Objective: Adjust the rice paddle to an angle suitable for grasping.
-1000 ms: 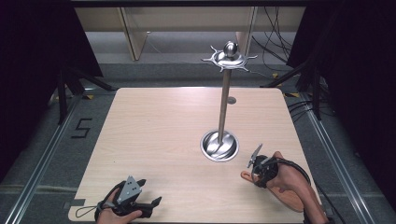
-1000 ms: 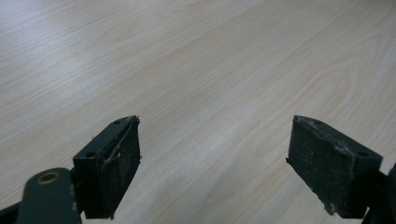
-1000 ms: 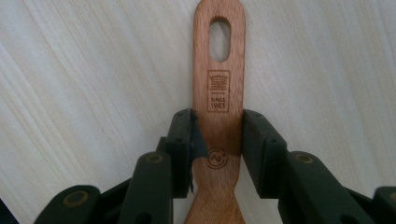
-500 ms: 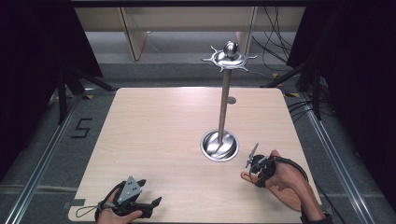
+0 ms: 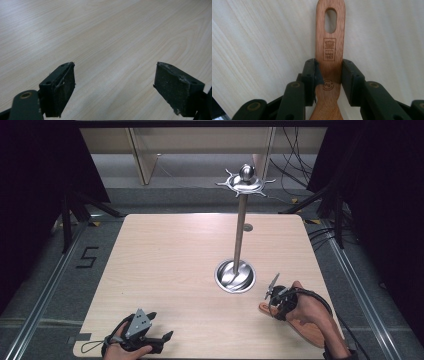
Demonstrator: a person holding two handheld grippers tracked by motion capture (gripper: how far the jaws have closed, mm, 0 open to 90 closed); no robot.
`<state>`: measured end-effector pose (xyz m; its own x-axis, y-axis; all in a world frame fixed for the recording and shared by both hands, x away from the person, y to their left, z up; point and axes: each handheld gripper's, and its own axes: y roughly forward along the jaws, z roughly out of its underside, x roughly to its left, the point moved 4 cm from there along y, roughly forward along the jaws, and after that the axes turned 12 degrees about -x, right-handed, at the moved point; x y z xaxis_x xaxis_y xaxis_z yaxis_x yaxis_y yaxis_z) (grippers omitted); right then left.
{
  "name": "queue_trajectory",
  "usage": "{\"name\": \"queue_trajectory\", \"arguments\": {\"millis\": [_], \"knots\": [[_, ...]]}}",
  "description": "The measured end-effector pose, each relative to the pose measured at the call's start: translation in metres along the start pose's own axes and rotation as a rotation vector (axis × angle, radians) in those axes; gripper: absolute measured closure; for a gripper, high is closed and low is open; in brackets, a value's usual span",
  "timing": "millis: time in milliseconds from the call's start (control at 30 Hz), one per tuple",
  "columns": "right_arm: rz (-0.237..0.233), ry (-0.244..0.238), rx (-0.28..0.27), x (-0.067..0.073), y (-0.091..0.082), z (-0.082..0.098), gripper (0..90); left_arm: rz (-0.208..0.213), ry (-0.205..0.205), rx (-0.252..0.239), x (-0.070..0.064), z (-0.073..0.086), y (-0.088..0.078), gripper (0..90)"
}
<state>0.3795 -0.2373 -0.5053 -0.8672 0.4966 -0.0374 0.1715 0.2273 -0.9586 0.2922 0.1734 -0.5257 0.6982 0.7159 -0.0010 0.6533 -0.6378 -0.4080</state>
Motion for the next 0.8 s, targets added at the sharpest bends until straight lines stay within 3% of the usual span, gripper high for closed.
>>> {"name": "queue_trajectory", "arguments": {"millis": [100,133,233,267,300,333,367,400,433,467,500,533,600,633,667,700,733,767,800], "knots": [[-0.006,0.019,-0.048,-0.001,-0.008,0.002,67.0,0.003,0.004,0.007,0.000,0.000,-0.001,16.2],[-0.007,0.016,-0.058,-0.002,-0.011,0.003,67.0,-0.006,0.013,-0.023,0.001,-0.002,0.000,16.2],[0.001,0.034,-0.091,-0.002,-0.015,0.005,67.0,0.004,0.028,-0.006,0.002,-0.001,-0.001,16.2],[-0.006,0.030,-0.129,-0.005,-0.021,0.007,67.0,-0.004,-0.001,-0.032,0.001,-0.002,0.000,16.2],[-0.006,0.030,-0.129,-0.005,-0.021,0.007,67.0,-0.004,-0.001,-0.032,0.001,-0.002,0.000,16.2],[-0.008,0.041,-0.146,-0.006,-0.025,0.009,67.0,-0.005,0.029,-0.017,0.003,-0.002,-0.001,16.2],[-0.007,0.026,-0.165,-0.008,-0.028,0.010,67.0,-0.003,0.004,-0.033,0.001,-0.002,0.001,16.2],[0.002,0.027,-0.199,-0.012,-0.036,0.011,67.0,0.000,0.018,-0.013,0.002,-0.001,-0.001,16.2],[0.002,0.027,-0.199,-0.012,-0.036,0.011,67.0,0.000,0.018,-0.013,0.002,-0.001,-0.001,16.2],[0.014,0.039,-0.242,-0.014,-0.043,0.011,67.1,-0.006,0.009,-0.026,0.001,-0.002,0.001,16.2],[0.014,0.039,-0.242,-0.014,-0.043,0.011,67.1,-0.006,0.009,-0.026,0.001,-0.002,0.001,16.2],[0.018,0.049,-0.295,-0.015,-0.051,0.010,67.1,-0.005,0.011,-0.024,0.001,-0.002,0.001,16.2],[0.012,0.075,-0.310,-0.013,-0.054,0.010,67.1,0.001,0.029,-0.004,0.002,-0.001,-0.001,16.2],[0.009,0.049,-0.348,-0.016,-0.059,0.009,67.1,0.001,0.030,-0.003,0.003,-0.001,-0.001,16.2],[0.013,0.071,-0.384,-0.017,-0.064,0.009,67.1,-0.011,0.001,-0.019,0.001,-0.001,0.000,16.1],[0.013,0.071,-0.384,-0.017,-0.064,0.009,67.1,-0.009,-0.024,-0.015,-0.001,0.000,0.001,16.1],[0.006,0.088,-0.411,-0.015,-0.071,0.007,67.1,-0.006,0.002,-0.012,-0.001,-0.001,0.002,16.1],[0.006,0.088,-0.411,-0.015,-0.071,0.007,67.1,-0.006,0.002,-0.012,-0.001,-0.001,0.002,16.2],[-0.003,0.067,-0.462,-0.015,-0.077,0.004,67.1,-0.006,-0.015,-0.010,-0.002,-0.001,0.002,16.2]]}}
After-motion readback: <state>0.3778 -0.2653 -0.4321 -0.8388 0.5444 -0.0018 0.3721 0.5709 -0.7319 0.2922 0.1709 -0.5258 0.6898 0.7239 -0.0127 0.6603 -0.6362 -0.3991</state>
